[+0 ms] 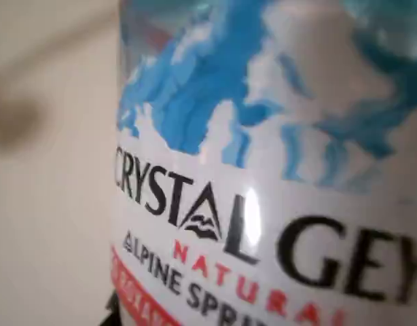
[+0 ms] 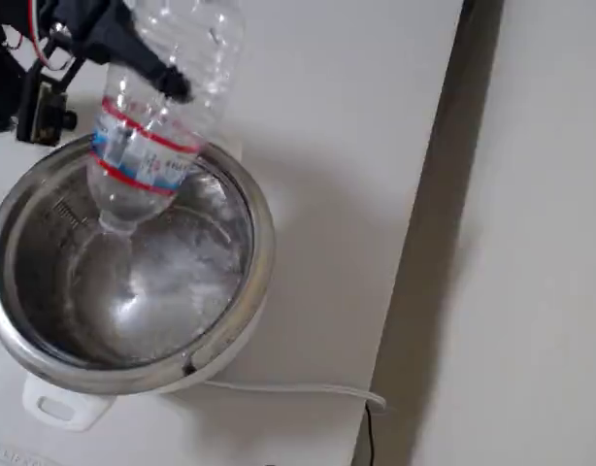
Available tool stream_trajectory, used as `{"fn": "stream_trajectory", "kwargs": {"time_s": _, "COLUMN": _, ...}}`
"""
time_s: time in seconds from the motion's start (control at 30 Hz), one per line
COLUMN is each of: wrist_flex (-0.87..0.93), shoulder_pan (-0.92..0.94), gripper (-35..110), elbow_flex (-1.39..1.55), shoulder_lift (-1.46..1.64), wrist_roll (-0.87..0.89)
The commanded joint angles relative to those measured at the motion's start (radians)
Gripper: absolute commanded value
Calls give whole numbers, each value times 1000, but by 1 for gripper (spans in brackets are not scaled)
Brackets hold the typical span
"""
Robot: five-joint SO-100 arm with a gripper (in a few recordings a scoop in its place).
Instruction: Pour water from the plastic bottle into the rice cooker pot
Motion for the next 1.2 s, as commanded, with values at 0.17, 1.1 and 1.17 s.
{"fn": "stream_trajectory", "kwargs": {"time_s": 0.17, "wrist_flex": 17, "shoulder_pan": 31, "gripper": 10, "elbow_flex": -109, "shoulder_lift": 37, "wrist_roll": 48}}
{"fn": "stream_trajectory", "kwargs": {"time_s": 1.1, "wrist_flex": 37, "shoulder_pan": 49, "gripper": 10, "elbow_flex": -109, "shoulder_lift": 51, "wrist_roll": 101}}
{"fn": "stream_trajectory", "kwargs": {"time_s": 1.17, "wrist_flex": 41, "shoulder_pan": 49, "gripper": 10, "elbow_flex": -109, "shoulder_lift": 51, "wrist_roll": 106}}
